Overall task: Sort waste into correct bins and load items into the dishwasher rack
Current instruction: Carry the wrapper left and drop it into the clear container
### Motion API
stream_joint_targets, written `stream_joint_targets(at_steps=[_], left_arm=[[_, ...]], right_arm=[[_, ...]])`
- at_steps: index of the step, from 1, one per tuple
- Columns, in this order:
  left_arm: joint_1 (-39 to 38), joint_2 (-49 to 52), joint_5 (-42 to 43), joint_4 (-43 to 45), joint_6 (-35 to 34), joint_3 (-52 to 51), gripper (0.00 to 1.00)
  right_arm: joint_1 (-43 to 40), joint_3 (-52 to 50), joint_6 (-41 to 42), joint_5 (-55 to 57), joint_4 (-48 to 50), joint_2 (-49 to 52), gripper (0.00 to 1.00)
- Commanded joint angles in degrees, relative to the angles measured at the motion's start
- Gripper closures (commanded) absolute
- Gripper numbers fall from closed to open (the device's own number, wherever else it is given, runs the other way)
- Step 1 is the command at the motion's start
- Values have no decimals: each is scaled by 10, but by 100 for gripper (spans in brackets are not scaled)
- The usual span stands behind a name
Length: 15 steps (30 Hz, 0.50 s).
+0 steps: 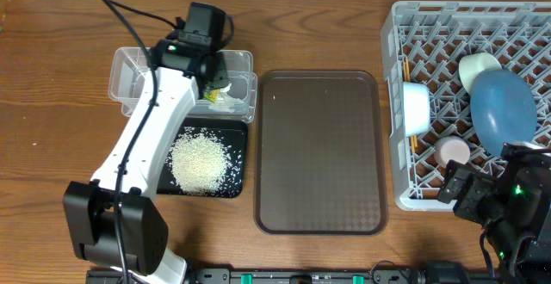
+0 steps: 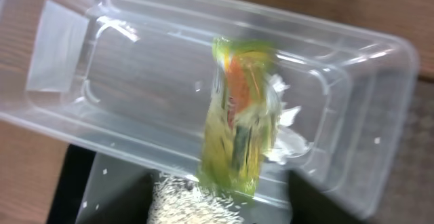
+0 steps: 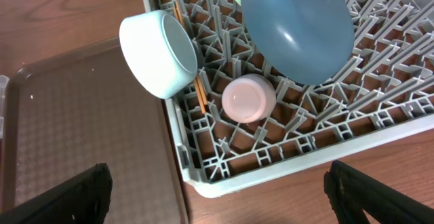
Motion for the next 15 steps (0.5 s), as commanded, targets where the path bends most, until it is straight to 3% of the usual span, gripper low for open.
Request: stream_joint_targets(at_steps=[1, 11, 15], left_arm=[[2, -17, -1, -19, 24, 1, 23], [-1, -212, 42, -138, 27, 1, 13], [-1, -283, 69, -143, 27, 1, 13]], right_arm=[[-3, 3, 3, 8, 0, 0, 1], [-3, 3, 3, 8, 0, 0, 1], [-3, 3, 3, 8, 0, 0, 1]])
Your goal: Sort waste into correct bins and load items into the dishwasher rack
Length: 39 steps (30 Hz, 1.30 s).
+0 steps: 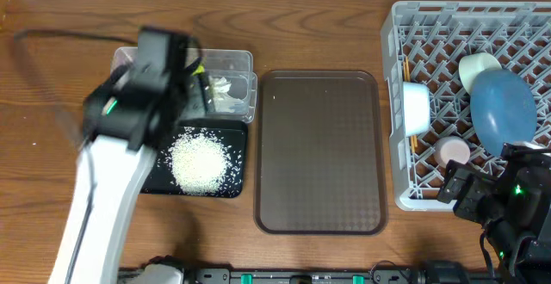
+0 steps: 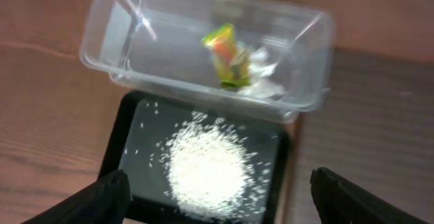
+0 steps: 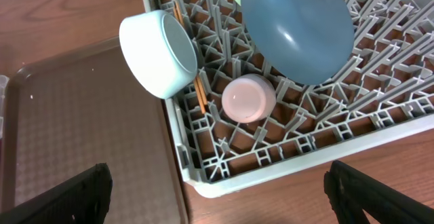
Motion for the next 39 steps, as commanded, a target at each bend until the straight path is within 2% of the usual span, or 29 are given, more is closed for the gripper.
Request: stream_joint_targets(at_steps=[1, 6, 7, 12, 16, 21, 26, 30, 39], left_arm=[[-1, -54, 29, -3, 7, 2, 12], [-1, -119, 28, -7, 8, 2, 11], [-1, -128, 28, -15, 8, 2, 6], [-1, -170, 11, -34, 10, 1, 5], [4, -221, -24, -11, 10, -49, 5], [23, -315, -54, 105, 10, -191, 5], [54, -435, -54, 245, 10, -351, 5], [70, -527, -54, 323, 9, -462, 5], [71, -683, -49, 375, 7, -632, 4]], right_arm=[[-3, 3, 3, 8, 0, 0, 1], [-3, 3, 3, 8, 0, 0, 1], [-3, 3, 3, 8, 0, 0, 1], [-3, 2, 3, 8, 0, 0, 1], [-3, 3, 3, 8, 0, 0, 1], [-3, 3, 3, 8, 0, 0, 1], [-3, 3, 3, 8, 0, 0, 1], [-3, 2, 3, 8, 0, 0, 1], [-3, 2, 3, 8, 0, 0, 1]])
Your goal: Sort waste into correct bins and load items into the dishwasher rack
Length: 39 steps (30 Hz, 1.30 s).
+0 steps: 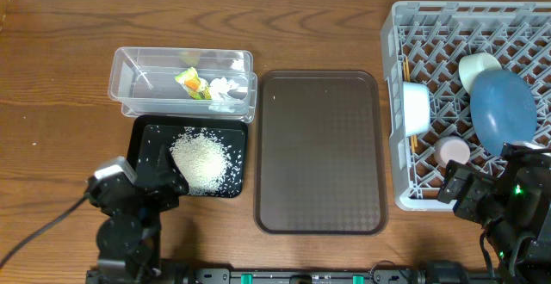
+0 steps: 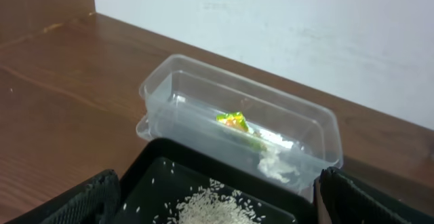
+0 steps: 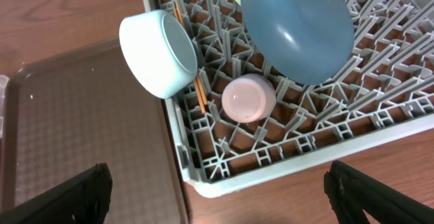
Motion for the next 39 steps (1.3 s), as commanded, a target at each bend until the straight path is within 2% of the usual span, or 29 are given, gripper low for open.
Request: stream_joint_targets(at_steps=[1, 6, 19, 39], left_arm=[[3, -43, -6, 8, 3, -39, 4], [1, -90, -7, 20, 3, -90, 4], [-10, -90, -6, 76, 3, -209, 4], [-10, -89, -6, 93, 3, -212, 4]], right_arm=[[-3, 3, 3, 8, 1, 0, 1], [-3, 3, 3, 8, 1, 0, 1], [-3, 3, 3, 8, 1, 0, 1], [-3, 3, 3, 8, 1, 0, 1]])
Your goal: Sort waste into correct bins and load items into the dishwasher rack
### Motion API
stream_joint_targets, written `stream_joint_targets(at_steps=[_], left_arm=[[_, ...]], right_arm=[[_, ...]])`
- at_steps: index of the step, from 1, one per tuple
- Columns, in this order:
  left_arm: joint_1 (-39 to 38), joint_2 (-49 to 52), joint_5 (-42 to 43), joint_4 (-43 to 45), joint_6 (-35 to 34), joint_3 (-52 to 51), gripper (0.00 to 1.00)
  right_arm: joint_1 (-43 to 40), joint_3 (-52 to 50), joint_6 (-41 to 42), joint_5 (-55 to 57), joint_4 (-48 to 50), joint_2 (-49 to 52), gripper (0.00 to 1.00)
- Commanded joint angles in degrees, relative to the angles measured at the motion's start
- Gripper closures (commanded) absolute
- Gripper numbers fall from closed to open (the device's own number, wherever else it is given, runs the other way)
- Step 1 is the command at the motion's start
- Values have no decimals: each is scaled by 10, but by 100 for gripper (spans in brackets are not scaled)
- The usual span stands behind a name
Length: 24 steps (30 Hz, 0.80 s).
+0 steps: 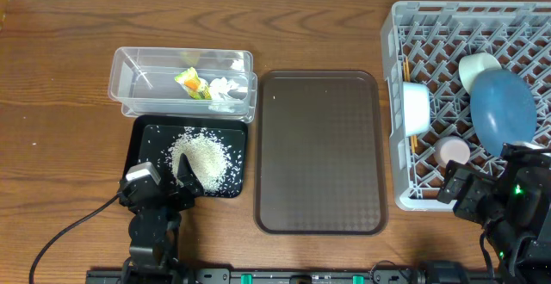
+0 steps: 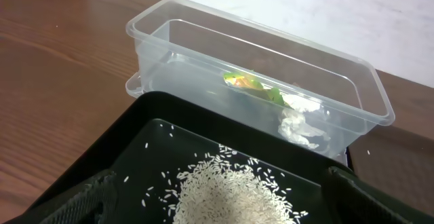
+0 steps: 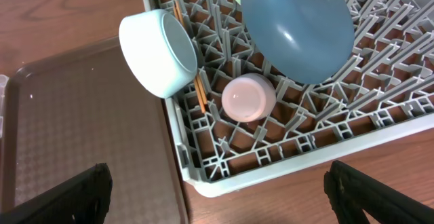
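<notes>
A clear plastic bin [image 1: 138,82] at the back left holds a green-and-orange wrapper [image 1: 191,81] and crumpled white tissue [image 1: 225,88]; both also show in the left wrist view, the wrapper [image 2: 254,85] and the tissue [image 2: 302,125]. In front of the bin lies a black tray [image 1: 146,142] with a heap of rice [image 1: 200,159]. My left gripper [image 1: 164,181] stands open and empty at that tray's front edge, facing the rice [image 2: 234,197]. At the right, the grey dishwasher rack [image 1: 430,21] carries a pale blue bowl [image 1: 417,108], a blue plate [image 1: 503,108], a pink cup [image 1: 452,151] and chopsticks [image 3: 199,91]. My right gripper [image 1: 478,188] is open and empty at the rack's front corner.
A brown serving tray [image 1: 320,151] lies between the black tray and the rack, with nothing on it. A pale green cup [image 1: 476,64] stands in the rack behind the blue plate. Bare wooden table [image 1: 52,129] surrounds everything.
My left gripper has shifted a little right and closer to the black tray's front edge; bin and rice look nearer in its view. The right arm and all objects are unchanged.
My left arm was stretched over the clear bin, the wrapper right under its camera. Half a second later it was higher and farther back, the wrapper lying in the bin. Then the arm sat folded at the table's front left, and now at the black tray's edge.
</notes>
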Motion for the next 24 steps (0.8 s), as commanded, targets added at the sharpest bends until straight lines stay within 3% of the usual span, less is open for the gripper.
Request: stream_joint_targets(at_steps=[1, 16, 20, 24], left_arm=[[-2, -4, -7, 0, 3, -13, 4], [-2, -4, -7, 0, 3, -13, 4], [-2, -4, -7, 0, 3, -13, 4], [-2, -4, -7, 0, 3, -13, 4]], right_arm=[[-3, 3, 3, 8, 2, 0, 1], [-3, -1, 6, 1, 2, 0, 1], [-3, -53, 5, -10, 124, -22, 1], [-3, -179, 6, -19, 297, -74, 1]])
